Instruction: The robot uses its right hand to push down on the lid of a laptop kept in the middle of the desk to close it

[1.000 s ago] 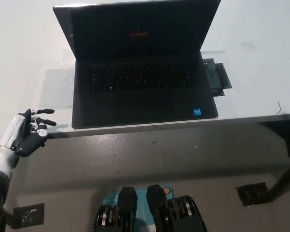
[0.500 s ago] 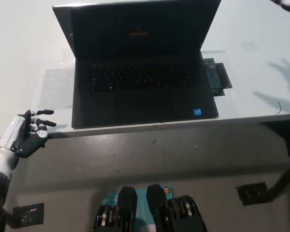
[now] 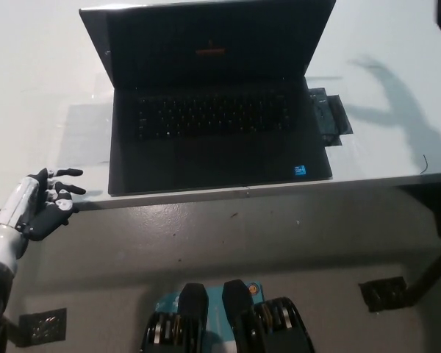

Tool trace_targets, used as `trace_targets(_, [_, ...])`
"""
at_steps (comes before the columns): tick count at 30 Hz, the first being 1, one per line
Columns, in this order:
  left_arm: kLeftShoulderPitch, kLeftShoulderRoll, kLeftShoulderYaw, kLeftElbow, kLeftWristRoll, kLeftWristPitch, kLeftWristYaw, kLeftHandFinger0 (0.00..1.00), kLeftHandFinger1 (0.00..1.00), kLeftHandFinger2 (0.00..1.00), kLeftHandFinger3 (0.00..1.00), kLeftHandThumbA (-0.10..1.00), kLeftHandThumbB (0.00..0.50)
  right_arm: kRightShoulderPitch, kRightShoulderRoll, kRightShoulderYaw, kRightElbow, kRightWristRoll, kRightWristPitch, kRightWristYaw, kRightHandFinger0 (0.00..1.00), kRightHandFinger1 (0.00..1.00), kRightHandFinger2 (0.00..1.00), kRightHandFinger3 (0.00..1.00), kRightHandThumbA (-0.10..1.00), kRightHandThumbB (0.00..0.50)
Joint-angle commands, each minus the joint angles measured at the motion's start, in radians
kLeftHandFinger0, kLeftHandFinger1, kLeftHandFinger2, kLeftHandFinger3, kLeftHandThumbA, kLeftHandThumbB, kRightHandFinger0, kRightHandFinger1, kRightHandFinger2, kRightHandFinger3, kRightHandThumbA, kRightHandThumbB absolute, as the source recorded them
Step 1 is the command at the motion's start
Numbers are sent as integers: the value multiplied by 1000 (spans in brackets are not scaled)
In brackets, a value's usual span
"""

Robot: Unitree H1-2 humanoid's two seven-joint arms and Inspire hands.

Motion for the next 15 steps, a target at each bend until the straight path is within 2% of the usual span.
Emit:
trace_targets(1, [-24,24,8,-32,-3,-1,-17,314,392,529,667,-97,5,-140,29,71,169,-108,-161,87,989,873,796,941,1000,361])
trace_targets(4, [-29,30,1,-28,5,-17,-18,304,386,527,664,-100,1,-172,45,106,277,-138,-244,116,997,880,814,946,1000,347])
trace_targets(6, [-39,32,0,-32,2,-4,-22,294,381,530,665,-98,6,-196,64,119,363,-149,-298,133,959,862,824,922,1000,412])
trace_targets(8, [-48,32,-2,-30,-2,-3,-26,294,380,529,669,-85,9,-199,92,118,412,-151,-330,124,919,824,783,883,1000,422])
trace_targets(10, [-51,33,-3,-31,-2,1,-27,283,372,521,665,-73,8,-197,110,116,443,-155,-349,121,891,797,748,851,1000,422])
trace_targets(11, [-52,36,-10,-32,10,9,-26,283,373,526,664,-68,6,-191,115,125,448,-170,-352,119,907,806,752,852,1000,417])
trace_targets(12, [-53,36,-11,-30,11,8,-25,296,383,533,663,-75,5,-191,120,132,466,-179,-358,126,925,818,749,853,1000,435])
trace_targets(15, [-57,37,-17,-33,20,9,-22,291,375,522,662,-100,2,-174,134,136,505,-187,-402,135,906,811,754,853,1000,417])
